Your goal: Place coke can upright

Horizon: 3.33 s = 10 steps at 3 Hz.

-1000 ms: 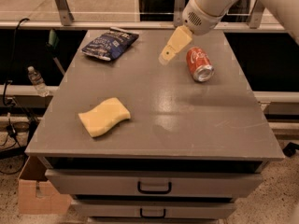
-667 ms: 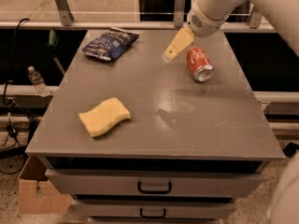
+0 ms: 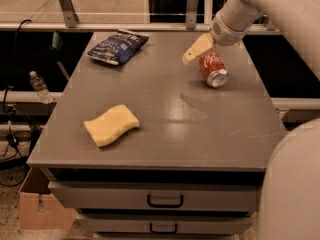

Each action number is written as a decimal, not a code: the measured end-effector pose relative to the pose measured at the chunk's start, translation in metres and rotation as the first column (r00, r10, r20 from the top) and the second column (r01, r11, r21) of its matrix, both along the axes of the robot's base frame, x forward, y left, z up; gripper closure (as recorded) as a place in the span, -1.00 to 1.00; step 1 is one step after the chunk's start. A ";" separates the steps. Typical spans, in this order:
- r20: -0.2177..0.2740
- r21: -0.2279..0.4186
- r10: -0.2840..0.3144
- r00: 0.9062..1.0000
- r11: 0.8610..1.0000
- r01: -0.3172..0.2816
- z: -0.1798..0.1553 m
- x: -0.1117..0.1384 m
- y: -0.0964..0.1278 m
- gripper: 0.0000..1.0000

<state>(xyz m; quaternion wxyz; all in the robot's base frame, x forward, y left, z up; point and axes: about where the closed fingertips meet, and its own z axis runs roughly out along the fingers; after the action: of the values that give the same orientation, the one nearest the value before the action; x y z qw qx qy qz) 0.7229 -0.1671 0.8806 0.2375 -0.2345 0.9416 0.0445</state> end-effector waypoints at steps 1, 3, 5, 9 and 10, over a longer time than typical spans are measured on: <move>-0.026 0.017 -0.094 0.995 0.995 0.094 -0.012 0.015 -0.010 -1.00; -0.113 -0.003 -0.184 0.976 0.983 0.185 -0.035 0.017 -0.006 -0.22; -0.085 0.032 -0.139 0.987 0.989 0.142 -0.013 0.015 0.016 0.71; 0.341 0.213 0.384 0.858 0.857 -0.469 0.093 -0.029 0.079 1.00; 0.480 0.240 0.437 0.761 0.769 -0.593 0.103 -0.043 0.082 1.00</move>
Offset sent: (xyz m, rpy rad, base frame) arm 0.0234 -0.0141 -0.0336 0.0198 0.1322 -0.2459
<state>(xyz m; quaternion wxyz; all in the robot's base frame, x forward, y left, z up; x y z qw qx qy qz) 0.6803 -0.0847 0.9833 0.4414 -0.4424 0.7424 0.2414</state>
